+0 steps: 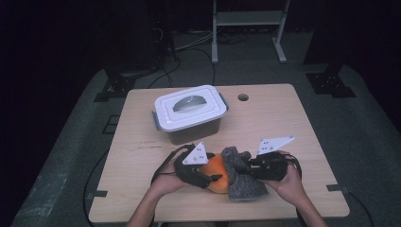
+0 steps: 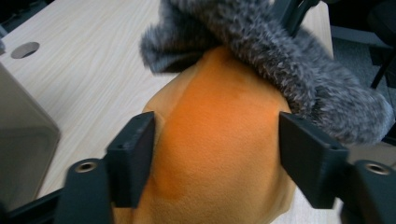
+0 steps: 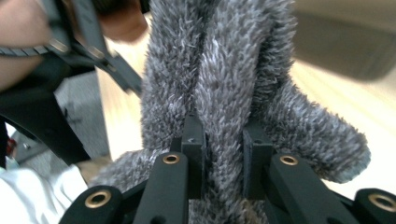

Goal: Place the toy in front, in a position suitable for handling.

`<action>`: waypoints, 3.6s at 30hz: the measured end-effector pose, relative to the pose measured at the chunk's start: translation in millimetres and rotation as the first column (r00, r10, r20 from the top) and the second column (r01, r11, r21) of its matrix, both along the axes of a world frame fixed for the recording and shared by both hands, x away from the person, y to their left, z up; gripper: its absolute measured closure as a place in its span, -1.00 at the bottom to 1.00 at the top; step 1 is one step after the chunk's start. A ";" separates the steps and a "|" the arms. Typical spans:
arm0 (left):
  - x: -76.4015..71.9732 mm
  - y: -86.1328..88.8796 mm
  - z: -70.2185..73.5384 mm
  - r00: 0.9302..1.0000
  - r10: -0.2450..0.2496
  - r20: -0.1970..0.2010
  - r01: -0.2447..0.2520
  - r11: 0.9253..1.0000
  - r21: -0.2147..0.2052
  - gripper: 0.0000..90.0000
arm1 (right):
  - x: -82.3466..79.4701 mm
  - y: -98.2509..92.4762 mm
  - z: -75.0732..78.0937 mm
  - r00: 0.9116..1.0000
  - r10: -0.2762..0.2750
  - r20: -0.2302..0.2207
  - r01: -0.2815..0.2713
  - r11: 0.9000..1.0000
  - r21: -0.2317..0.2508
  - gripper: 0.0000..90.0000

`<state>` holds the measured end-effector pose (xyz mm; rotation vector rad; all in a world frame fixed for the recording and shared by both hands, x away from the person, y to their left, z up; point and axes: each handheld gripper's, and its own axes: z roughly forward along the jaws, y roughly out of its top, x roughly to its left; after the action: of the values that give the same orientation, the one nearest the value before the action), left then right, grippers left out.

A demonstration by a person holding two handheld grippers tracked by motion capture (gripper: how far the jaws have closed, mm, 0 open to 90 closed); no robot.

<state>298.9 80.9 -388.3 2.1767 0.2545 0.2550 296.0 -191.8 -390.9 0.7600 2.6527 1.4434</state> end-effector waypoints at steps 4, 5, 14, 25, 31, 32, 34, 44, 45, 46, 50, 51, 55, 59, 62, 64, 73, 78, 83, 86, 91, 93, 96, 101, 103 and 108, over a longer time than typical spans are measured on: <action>7.2 5.9 -2.1 1.000 0.027 -0.010 -0.027 0.999 -0.038 -0.74 | 2.3 -0.2 -11.2 1.000 0.004 -0.029 -0.005 1.000 -0.028 0.66; 10.2 9.5 -3.8 0.999 0.023 -0.028 -0.024 0.999 -0.045 -0.77 | 2.9 -0.1 -12.6 1.000 0.011 -0.029 -0.012 0.999 -0.030 0.66; 24.9 23.4 -25.8 0.985 -0.033 -0.171 0.013 0.993 -0.116 -0.83 | 8.7 -10.0 -26.9 0.995 0.015 -0.096 -0.019 0.999 -0.036 0.66; 22.8 31.6 -18.5 0.987 -0.034 -0.156 0.007 0.986 -0.166 -0.22 | 20.6 -27.7 -43.2 0.985 -0.023 -0.171 0.009 0.997 -0.082 0.66; 17.6 30.3 -7.8 0.995 0.005 -0.103 -0.018 0.992 -0.124 -0.18 | 16.6 -25.2 -22.4 0.994 -0.016 -0.109 0.014 1.000 -0.014 0.68; 17.0 28.8 -7.9 0.995 0.005 -0.099 -0.017 0.993 -0.117 -0.18 | 14.9 -24.9 -17.4 0.996 -0.013 -0.092 0.015 1.000 0.012 0.68; 15.8 25.3 -7.4 0.996 0.008 -0.093 -0.018 0.994 -0.111 -0.18 | 10.3 -23.3 -7.8 0.998 -0.006 -0.065 0.010 0.998 0.062 0.68; 7.6 6.4 -11.9 0.999 -0.011 -0.038 0.008 0.996 -0.093 -0.51 | -2.7 -7.4 9.3 1.000 0.009 0.028 -0.010 0.999 0.031 0.66; 8.4 6.9 -13.1 0.999 -0.015 -0.043 0.011 0.995 -0.095 -0.58 | -1.4 -8.3 6.0 1.000 0.010 0.016 -0.010 1.000 0.029 0.66; 9.4 7.4 -14.6 0.999 -0.019 -0.049 0.014 0.995 -0.094 -0.63 | -0.3 -9.3 3.1 1.000 0.011 0.006 -0.011 1.000 0.027 0.66; 17.0 11.0 -24.5 0.992 -0.030 -0.126 0.018 0.995 -0.096 -0.80 | 1.1 -12.8 -1.9 1.000 0.017 -0.018 -0.017 1.000 0.026 0.66; 18.3 12.0 -28.0 0.988 -0.039 -0.146 0.024 0.994 -0.109 -0.78 | 1.5 -13.3 -2.8 1.000 0.019 -0.023 -0.018 0.999 0.028 0.66; 15.0 13.9 -25.0 0.994 -0.046 -0.102 0.035 0.994 -0.101 -0.40 | 3.9 -17.1 -9.1 0.997 0.040 -0.062 -0.039 0.999 0.021 0.66; 13.4 16.6 -21.1 0.995 -0.043 -0.085 0.034 0.995 -0.096 -0.27 | 7.1 -26.2 -15.8 0.997 0.008 -0.078 -0.011 0.999 -0.036 0.66; 10.3 16.7 -15.4 0.998 -0.039 -0.047 0.036 0.996 -0.080 -0.22 | 8.4 -30.7 -15.3 0.996 0.005 -0.085 -0.006 1.000 -0.014 0.66; 8.0 15.5 -12.3 0.999 -0.039 -0.024 0.038 0.997 -0.065 -0.20 | 6.5 -30.5 -7.5 0.998 0.009 -0.062 -0.008 1.000 0.017 0.67; 0.4 5.7 -14.6 0.997 -0.077 0.021 0.078 0.997 -0.020 -0.18 | -2.7 -9.3 4.3 0.999 0.050 -0.004 -0.049 0.997 0.057 0.67; 3.8 8.8 -15.4 0.998 -0.070 -0.003 0.070 0.997 -0.040 -0.18 | 3.5 -19.6 -8.7 0.998 0.041 -0.057 -0.037 0.997 0.070 0.66; 3.7 9.7 -13.6 0.998 -0.063 -0.005 0.062 0.997 -0.049 -0.17 | 4.7 -27.0 -9.9 0.998 0.021 -0.067 -0.018 0.999 0.044 0.66; 1.8 7.4 -13.7 0.998 -0.071 0.000 0.070 0.996 -0.052 -0.18 | -2.0 -20.9 3.6 1.000 0.029 -0.005 -0.029 0.998 0.050 0.66; 4.2 9.9 -13.8 0.999 -0.049 -0.007 0.048 0.997 -0.059 -0.17 | -1.4 -16.1 1.7 0.999 0.033 0.000 -0.033 0.999 0.037 0.66; 7.3 12.4 -13.4 1.000 -0.024 -0.020 0.023 0.997 -0.072 -0.16 | 0.9 -19.5 -3.3 1.000 0.018 -0.018 -0.017 0.999 0.036 0.66; 11.3 15.6 -14.1 0.998 0.013 -0.054 -0.017 0.996 -0.091 -0.16 | 4.2 -23.8 -10.9 0.999 -0.008 -0.032 0.008 1.000 0.002 0.66; 10.7 11.5 -15.5 0.998 0.016 -0.064 -0.022 0.996 -0.091 -0.16 | 2.9 -23.3 -3.3 1.000 -0.010 -0.014 0.011 0.999 0.036 0.66; 7.1 7.2 -16.6 0.999 -0.012 -0.047 0.008 0.996 -0.083 -0.17 | 0.6 -18.7 2.0 1.000 0.003 0.000 -0.003 0.999 0.044 0.66; -4.6 -7.6 -16.4 0.998 -0.060 0.018 0.061 0.998 -0.034 -0.19 | -5.7 -6.2 10.4 0.999 0.031 0.032 -0.032 0.999 0.041 0.66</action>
<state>294.3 73.3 -404.7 2.1432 0.1819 0.2333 290.3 -198.0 -380.5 0.6950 2.6309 1.5097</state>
